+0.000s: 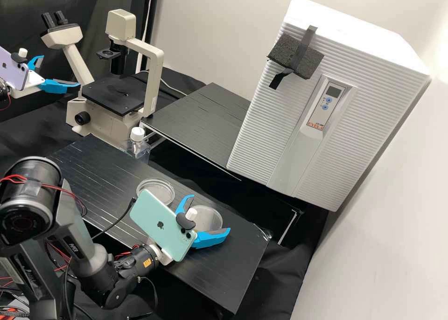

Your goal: Open the petri dish lid.

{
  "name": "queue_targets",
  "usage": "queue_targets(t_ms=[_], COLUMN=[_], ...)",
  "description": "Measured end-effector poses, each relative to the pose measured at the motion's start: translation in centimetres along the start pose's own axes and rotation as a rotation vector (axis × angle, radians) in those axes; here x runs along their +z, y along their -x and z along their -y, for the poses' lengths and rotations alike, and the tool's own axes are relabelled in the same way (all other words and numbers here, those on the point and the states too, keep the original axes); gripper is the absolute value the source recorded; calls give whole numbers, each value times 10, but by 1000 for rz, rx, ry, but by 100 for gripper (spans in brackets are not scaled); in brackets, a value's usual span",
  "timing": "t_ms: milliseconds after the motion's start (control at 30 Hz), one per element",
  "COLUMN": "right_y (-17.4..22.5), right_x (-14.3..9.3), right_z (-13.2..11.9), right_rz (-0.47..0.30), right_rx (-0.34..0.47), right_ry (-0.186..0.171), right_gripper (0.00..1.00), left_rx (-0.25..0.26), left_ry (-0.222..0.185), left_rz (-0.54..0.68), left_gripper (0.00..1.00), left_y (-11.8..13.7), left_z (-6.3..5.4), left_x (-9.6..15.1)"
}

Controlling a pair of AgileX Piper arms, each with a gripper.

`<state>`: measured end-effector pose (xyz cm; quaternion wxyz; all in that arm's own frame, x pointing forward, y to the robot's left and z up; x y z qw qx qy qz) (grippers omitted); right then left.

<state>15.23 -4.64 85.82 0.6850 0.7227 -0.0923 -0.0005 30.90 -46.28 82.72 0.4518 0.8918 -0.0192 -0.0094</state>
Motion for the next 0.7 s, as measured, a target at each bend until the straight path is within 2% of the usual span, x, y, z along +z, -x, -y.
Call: queue_targets(t_ms=[267,400,533,567,667,700], right_y=[1,5,13,17,21,21], right_x=[-4,-11,-18,-22,-27,-29], right_z=[-1,-9,-21,-25,-29,-29], right_rz=[-11,-23,-43,-59,-83,-92], right_rx=[12,74,172,197,233,236], right_ry=[12,-2,-56,-85,-115,-114], right_gripper=[100,100,100,100,100,100], left_rx=[0,0,0,0,0,0], left_ry=[0,0,0,0,0,0], left_rz=[0,0,0,0,0,0], left_gripper=[100,100,100,100,100,100], left_y=[0,0,0,0,0,0], left_z=[0,0,0,0,0,0], left_x=[0,0,0,0,0,0])
